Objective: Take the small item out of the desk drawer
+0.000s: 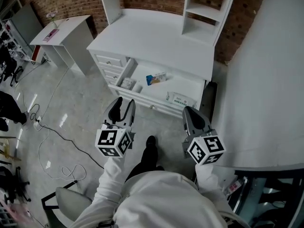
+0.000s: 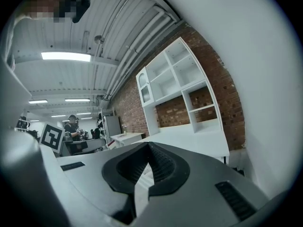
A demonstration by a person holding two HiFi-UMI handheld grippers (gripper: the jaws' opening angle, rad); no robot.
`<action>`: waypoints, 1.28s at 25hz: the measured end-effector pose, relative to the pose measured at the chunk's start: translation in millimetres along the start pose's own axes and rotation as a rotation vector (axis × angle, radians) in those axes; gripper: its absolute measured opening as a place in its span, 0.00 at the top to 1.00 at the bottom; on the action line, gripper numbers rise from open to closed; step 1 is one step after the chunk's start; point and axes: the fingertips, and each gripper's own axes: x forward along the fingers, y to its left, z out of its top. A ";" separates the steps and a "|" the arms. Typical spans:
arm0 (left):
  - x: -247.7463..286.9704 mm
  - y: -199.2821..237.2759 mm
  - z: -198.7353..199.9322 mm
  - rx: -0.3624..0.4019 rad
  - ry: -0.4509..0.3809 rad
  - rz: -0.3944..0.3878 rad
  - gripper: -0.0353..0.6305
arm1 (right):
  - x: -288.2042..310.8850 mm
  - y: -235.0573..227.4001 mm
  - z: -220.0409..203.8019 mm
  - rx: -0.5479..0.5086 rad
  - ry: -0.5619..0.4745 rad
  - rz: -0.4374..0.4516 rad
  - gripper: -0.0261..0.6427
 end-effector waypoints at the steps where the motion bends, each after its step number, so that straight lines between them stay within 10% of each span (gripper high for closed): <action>1: 7.7 5.0 1.4 0.000 -0.003 0.001 0.66 | 7.7 -2.7 1.4 0.000 0.001 -0.003 0.92; 32: 235.5 107.9 13.8 0.009 0.033 -0.167 0.57 | 195.0 -74.7 37.7 0.022 0.002 -0.163 0.92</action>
